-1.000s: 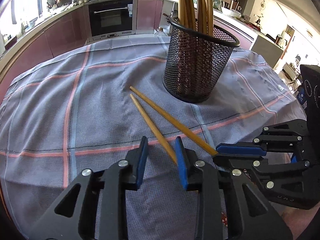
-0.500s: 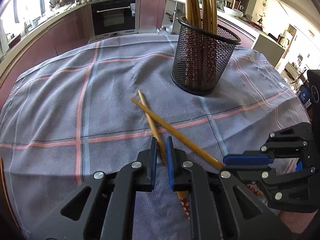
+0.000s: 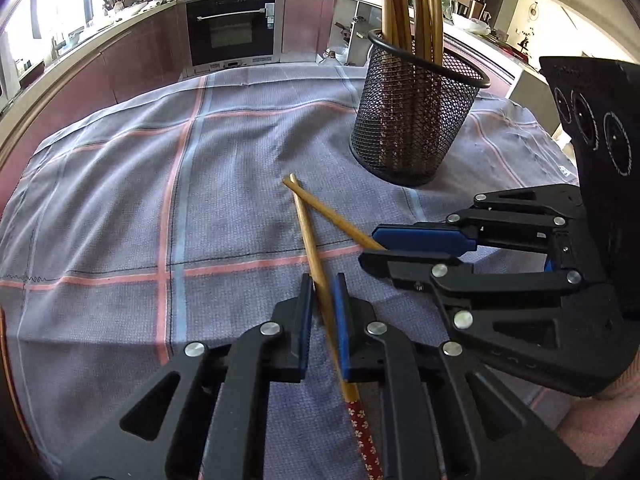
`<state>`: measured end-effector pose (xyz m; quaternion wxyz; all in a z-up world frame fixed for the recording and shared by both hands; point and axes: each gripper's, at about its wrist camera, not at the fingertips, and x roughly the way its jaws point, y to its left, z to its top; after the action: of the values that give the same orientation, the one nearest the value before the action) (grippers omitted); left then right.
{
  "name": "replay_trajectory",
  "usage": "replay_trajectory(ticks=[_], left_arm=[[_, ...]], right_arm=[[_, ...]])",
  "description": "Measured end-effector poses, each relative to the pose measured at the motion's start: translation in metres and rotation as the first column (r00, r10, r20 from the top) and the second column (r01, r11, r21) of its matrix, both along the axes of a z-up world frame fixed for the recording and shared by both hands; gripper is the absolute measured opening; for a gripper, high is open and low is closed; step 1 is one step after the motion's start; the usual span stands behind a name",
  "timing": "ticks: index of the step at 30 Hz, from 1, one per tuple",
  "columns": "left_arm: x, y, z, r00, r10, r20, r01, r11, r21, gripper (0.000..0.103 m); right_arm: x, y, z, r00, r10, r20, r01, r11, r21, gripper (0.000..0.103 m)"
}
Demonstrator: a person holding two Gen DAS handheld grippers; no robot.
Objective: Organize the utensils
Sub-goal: 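Grasp the last wooden chopstick with the left tool while the right tool lifts its chopstick upright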
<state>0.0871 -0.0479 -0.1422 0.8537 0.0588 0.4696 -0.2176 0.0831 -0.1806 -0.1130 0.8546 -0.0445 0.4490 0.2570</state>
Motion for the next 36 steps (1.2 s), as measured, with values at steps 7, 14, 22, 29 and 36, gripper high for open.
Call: replay_trajectory(ticks=[7,14,22,29,36], left_arm=[[0.018,-0.009,0.0,1.0,0.009,0.01,-0.009,1.0,0.014,0.018],[0.03,-0.017,-0.001,0.999,0.023,0.022,-0.024,0.999,0.034,0.009],[0.028,-0.017,-0.001,0.999,0.048,0.024,-0.048,0.999,0.025,0.007],[0.024,-0.014,0.001,0.999,0.047,0.022,-0.047,0.999,0.004,0.007],[0.015,-0.007,0.02,0.999,0.035,0.038,-0.033,0.998,-0.057,0.007]], right_arm=[[0.002,-0.014,0.002,0.999,-0.038,-0.002,0.038,0.999,0.03,0.005],[-0.005,-0.033,0.013,0.998,-0.058,0.021,0.056,0.995,0.077,0.005],[-0.009,-0.04,0.021,0.997,-0.067,0.037,0.063,0.992,0.109,0.005],[-0.017,-0.05,0.029,0.996,-0.065,0.053,0.058,0.99,0.13,0.005],[-0.024,-0.055,0.043,0.993,-0.069,0.098,0.054,0.987,0.151,0.005]])
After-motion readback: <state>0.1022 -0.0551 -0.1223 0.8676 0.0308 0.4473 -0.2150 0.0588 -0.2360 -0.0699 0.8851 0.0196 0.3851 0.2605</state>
